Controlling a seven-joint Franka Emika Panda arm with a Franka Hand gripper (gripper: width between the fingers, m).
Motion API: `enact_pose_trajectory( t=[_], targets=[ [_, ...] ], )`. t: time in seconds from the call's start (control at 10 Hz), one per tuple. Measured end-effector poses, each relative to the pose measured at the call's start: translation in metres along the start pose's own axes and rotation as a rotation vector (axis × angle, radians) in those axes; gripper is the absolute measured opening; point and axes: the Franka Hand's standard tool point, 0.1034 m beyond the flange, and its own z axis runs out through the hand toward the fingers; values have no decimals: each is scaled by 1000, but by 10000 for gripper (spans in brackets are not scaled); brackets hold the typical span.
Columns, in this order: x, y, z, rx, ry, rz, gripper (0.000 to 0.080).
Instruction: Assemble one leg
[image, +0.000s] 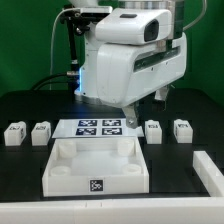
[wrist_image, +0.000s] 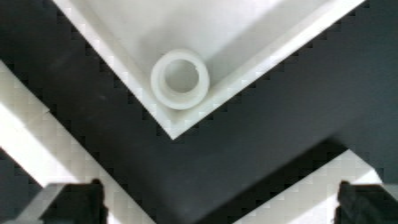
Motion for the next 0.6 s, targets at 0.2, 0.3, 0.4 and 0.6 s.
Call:
enact_pose_trajectory(
  t=[0.2,0.3,0.4,0.6],
  targets=[
    [0,0,0,1,0,0,650],
    [0,0,0,1,0,0,650],
    [0,0,0,1,0,0,650],
    [0,0,1,1,0,0,650]
  ],
)
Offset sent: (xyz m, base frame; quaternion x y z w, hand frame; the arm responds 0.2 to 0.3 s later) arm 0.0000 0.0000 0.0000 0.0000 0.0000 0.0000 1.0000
